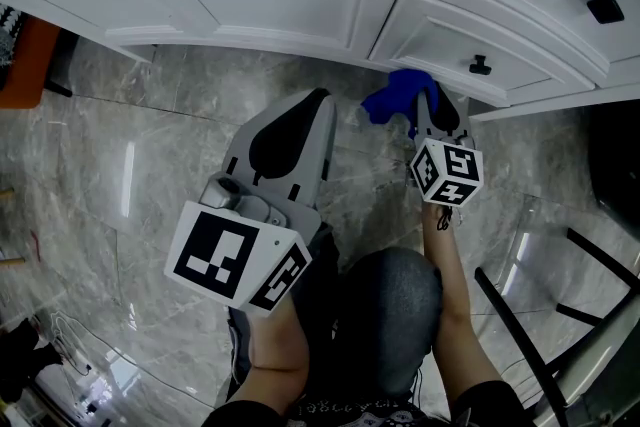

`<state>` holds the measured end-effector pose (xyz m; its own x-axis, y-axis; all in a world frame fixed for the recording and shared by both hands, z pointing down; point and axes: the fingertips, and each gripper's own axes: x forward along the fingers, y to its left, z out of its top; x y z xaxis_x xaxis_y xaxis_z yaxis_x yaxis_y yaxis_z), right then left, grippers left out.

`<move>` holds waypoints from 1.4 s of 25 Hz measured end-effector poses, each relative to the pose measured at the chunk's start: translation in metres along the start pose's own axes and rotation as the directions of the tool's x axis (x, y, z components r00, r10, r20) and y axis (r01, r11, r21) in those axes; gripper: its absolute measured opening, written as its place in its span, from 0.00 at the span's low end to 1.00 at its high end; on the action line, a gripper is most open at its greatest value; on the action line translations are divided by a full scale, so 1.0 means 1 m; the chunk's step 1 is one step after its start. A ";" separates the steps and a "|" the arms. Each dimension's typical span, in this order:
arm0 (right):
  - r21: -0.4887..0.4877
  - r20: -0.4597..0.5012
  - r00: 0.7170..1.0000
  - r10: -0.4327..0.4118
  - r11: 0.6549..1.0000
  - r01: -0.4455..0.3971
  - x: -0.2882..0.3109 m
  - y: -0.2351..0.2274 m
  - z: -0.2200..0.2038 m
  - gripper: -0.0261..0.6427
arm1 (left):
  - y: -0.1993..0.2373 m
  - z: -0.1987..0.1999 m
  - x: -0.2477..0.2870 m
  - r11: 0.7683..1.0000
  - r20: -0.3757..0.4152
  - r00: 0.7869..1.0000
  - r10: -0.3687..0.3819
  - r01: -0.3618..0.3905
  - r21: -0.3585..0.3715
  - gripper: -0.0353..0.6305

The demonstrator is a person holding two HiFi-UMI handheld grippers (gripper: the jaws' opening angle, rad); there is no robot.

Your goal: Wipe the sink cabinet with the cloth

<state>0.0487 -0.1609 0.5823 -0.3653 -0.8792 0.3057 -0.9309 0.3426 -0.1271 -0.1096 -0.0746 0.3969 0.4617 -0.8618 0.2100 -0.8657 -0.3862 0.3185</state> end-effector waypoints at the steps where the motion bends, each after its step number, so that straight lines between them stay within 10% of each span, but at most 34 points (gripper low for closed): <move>1: 0.003 0.001 1.000 -0.005 1.000 0.005 -0.001 -0.002 0.000 0.17 | 0.000 0.000 0.000 1.000 0.000 1.000 -0.001 0.001 0.000 0.06; 35: 0.056 0.014 0.991 -0.135 0.989 0.134 -0.026 -0.057 -0.004 0.17 | -0.010 -0.002 0.001 1.000 -0.001 1.000 -0.009 0.009 0.008 0.06</move>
<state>0.1111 -0.1565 0.5859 -0.2367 -0.9217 0.3073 -0.9694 0.2029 -0.1379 -0.1000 -0.0710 0.3962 0.4697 -0.8580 0.2079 -0.8630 -0.3966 0.3128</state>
